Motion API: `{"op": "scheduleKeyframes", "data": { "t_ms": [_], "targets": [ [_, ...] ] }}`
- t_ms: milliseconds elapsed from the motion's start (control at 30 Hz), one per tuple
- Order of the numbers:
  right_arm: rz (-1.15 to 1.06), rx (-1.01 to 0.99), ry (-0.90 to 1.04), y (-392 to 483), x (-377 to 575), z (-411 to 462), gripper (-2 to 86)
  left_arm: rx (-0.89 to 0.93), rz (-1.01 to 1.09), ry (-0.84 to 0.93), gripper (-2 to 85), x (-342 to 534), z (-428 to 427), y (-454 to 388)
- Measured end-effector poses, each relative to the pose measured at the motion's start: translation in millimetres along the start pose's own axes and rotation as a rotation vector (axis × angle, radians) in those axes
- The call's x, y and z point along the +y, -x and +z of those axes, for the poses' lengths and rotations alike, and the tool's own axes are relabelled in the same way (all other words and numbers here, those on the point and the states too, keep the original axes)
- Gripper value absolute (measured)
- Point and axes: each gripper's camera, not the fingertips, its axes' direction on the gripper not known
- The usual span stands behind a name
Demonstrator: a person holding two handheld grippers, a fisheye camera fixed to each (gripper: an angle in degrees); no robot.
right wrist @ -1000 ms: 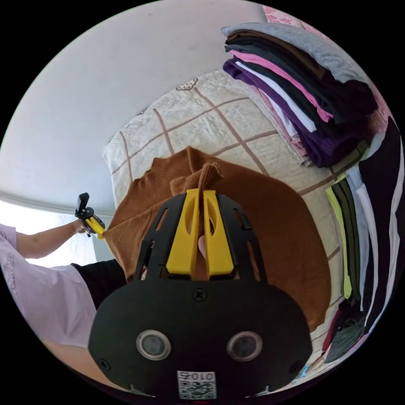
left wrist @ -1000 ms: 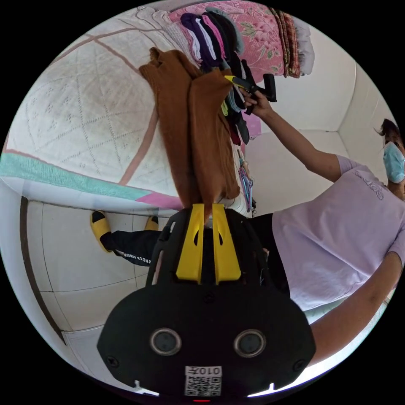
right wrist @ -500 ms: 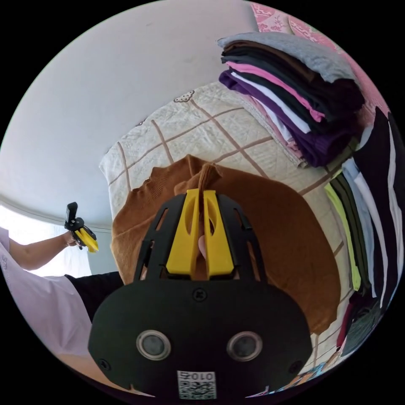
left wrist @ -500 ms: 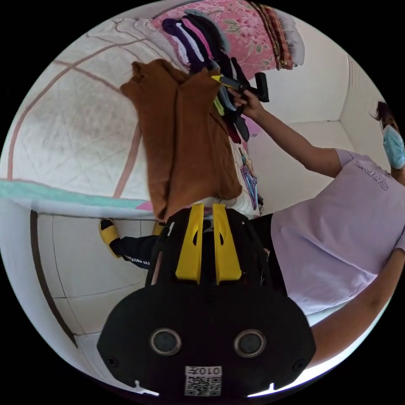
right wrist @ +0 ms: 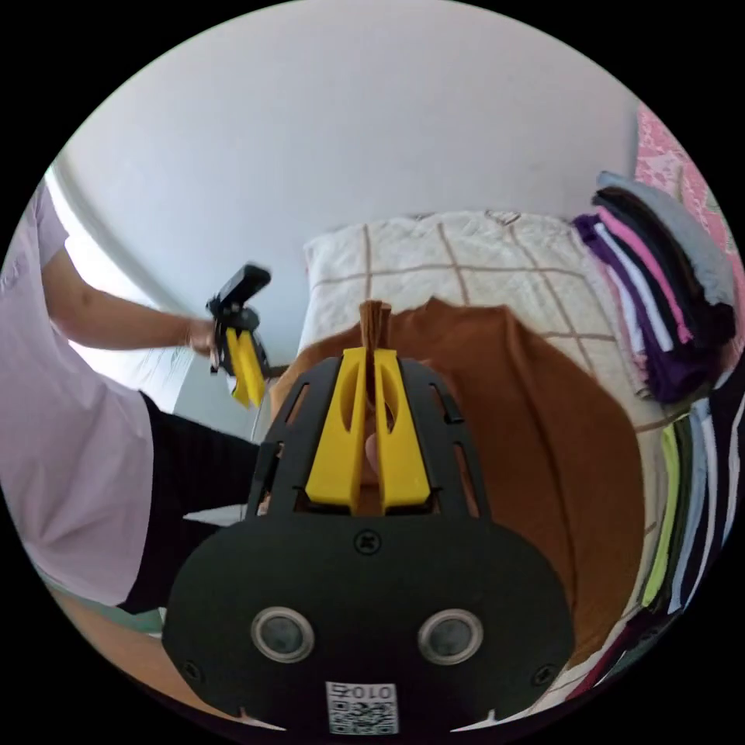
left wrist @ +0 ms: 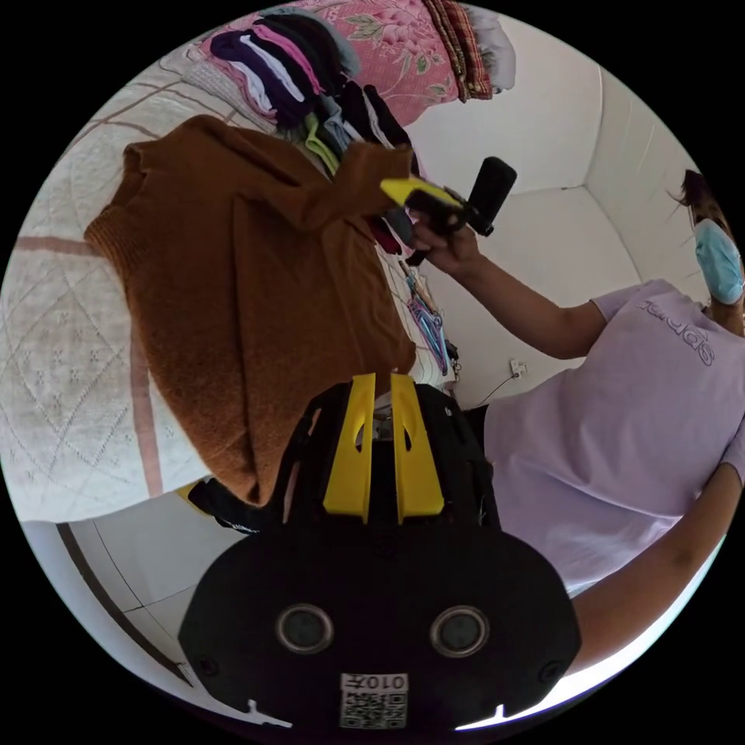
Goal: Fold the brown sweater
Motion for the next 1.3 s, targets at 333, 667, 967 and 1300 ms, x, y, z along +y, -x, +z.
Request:
{"op": "scheduleKeyframes", "data": {
  "t_ms": [333, 667, 967, 1300],
  "targets": [
    [-0.031, 0.069, 0.286, 35, 62, 70, 4.4, -0.076, -0.022, -0.012, 4.4, -14, 2, 0],
    [0.101, -0.123, 0.192, 23, 93, 16, 8.1, -0.247, -0.048, 0.000, 9.4, -101, 50, 23],
    [0.390, -0.026, 0.088, -2, 153, -29, 9.9, -0.383, -0.087, 0.113, 9.3, -178, 114, 40],
    [0.668, -0.114, 0.065, -31, 187, -37, 7.6, -0.295, -0.107, 0.072, 2.3, -205, 156, 53]
  ]
}}
